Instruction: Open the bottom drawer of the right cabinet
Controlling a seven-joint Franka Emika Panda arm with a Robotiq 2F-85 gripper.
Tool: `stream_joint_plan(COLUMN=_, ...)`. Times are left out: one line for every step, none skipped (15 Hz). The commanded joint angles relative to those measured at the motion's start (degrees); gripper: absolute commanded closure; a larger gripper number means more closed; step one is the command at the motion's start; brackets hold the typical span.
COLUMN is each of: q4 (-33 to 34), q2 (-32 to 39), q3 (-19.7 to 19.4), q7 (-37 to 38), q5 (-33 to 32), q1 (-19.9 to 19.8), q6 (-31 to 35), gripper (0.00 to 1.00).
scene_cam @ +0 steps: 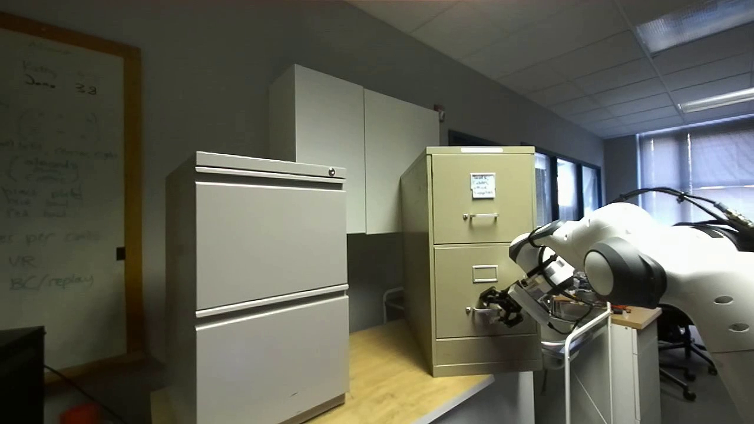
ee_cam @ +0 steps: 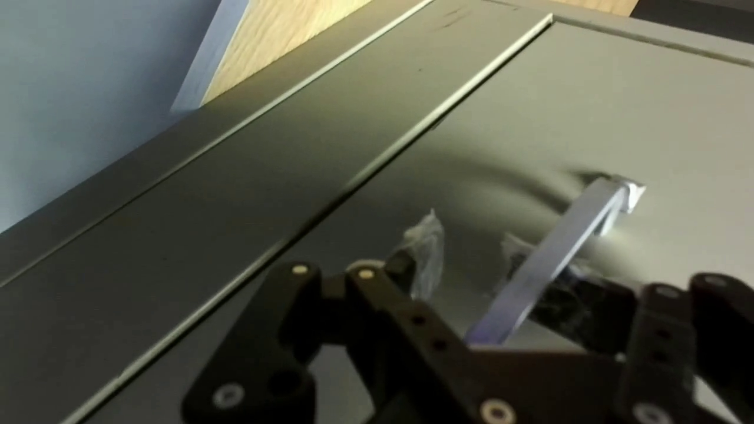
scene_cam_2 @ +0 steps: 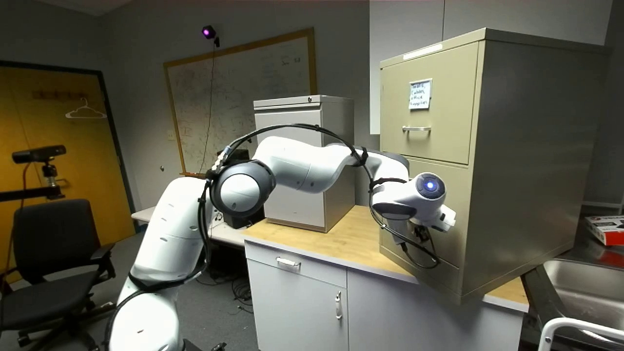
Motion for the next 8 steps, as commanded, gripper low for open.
stream_joint_plan(q4=-6.45, q2=-3.02, q3=1.46, q7=0.14, q5=-5.13, q1=1.59, q6=-1.15, gripper=0.98)
stream_joint_plan(q4=-8.03, q2=-3.92, q3=1.86, q7=0.02, q5=-6.05, q1=2.1, q6=-1.39, gripper=1.0)
stream_joint_plan(q4=-9.5, q2=-4.63, q3=2.53, q7=-1.03, q5=-5.78, q1=2.44, q6=-0.28, gripper=1.0)
stream_joint_plan(q4=-10.53, q2=-5.26, q3=3.1, q7=-2.01, q5=-5.33, q1=2.29, q6=0.46, gripper=1.0)
stream_joint_plan(q4=-11.36, q2=-5.81, q3=3.59, q7=-2.93, q5=-4.5, q1=1.97, q6=1.14, gripper=0.99)
stream_joint_plan(q4=-11.99, q2=-6.16, q3=4.0, q7=-3.55, q5=-3.81, q1=1.78, q6=1.94, gripper=0.99)
stream_joint_plan(q4=-12.55, q2=-6.41, q3=4.31, q7=-3.89, q5=-3.28, q1=1.67, q6=2.76, gripper=1.0)
stream_joint_plan(q4=-13.07, q2=-6.71, q3=4.72, q7=-4.45, q5=-2.45, q1=1.47, q6=3.51, gripper=0.99)
